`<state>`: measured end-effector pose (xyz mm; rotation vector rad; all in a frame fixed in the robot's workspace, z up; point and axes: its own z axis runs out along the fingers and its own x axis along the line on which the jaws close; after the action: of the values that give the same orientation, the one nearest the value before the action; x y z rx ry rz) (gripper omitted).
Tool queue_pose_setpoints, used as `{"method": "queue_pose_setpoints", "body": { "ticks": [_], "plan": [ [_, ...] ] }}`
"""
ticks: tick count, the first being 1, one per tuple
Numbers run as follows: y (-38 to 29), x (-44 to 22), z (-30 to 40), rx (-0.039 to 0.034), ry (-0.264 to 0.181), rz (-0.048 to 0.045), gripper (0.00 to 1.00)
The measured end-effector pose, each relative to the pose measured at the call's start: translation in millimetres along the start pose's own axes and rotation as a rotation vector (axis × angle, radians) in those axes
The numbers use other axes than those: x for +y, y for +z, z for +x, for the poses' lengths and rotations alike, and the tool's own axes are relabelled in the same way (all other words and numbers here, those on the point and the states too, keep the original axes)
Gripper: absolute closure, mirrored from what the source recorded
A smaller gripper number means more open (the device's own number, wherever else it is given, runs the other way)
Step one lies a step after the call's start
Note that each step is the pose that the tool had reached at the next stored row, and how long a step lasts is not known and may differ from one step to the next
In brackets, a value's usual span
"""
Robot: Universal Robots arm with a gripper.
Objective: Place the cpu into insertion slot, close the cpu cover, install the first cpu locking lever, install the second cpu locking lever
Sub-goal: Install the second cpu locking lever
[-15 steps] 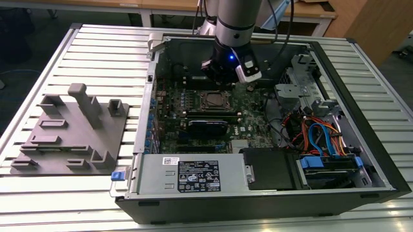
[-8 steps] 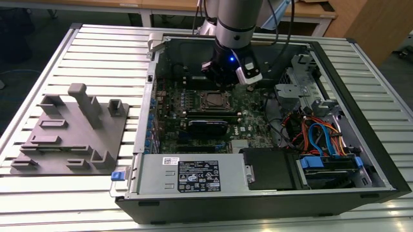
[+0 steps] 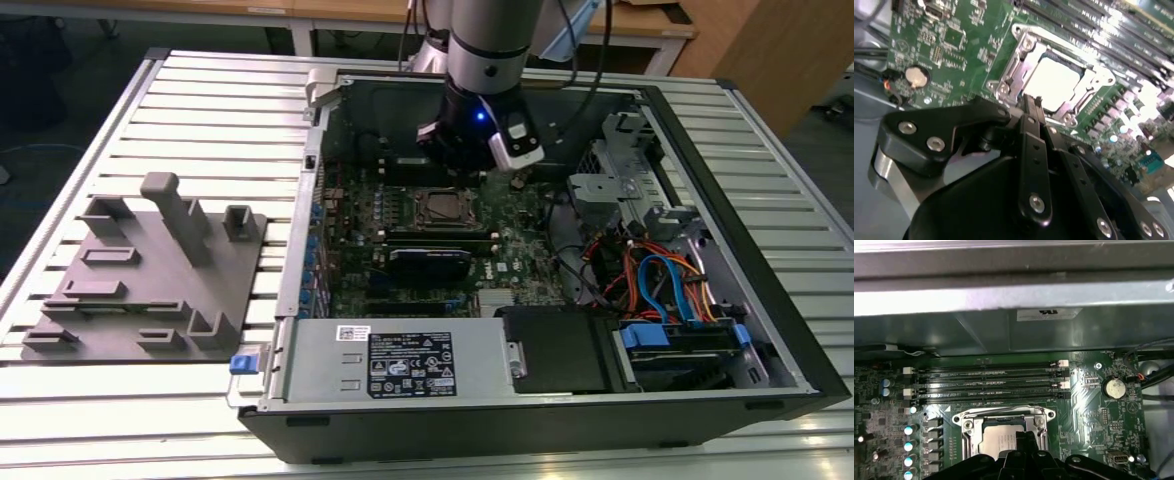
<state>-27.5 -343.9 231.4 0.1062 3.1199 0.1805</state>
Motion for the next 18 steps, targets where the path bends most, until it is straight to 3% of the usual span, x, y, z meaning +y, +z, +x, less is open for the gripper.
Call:
{"method": "queue_pose_setpoints", "body": {
  "ticks": [4, 18],
  "plan": [
    [-7.9, 0.9, -0.1, -0.0003, 0.000, 0.0036, 0.90],
    [-9.0, -5.9, -0.5, -0.0012, 0.000, 0.0174, 0.90]
  ]
}}
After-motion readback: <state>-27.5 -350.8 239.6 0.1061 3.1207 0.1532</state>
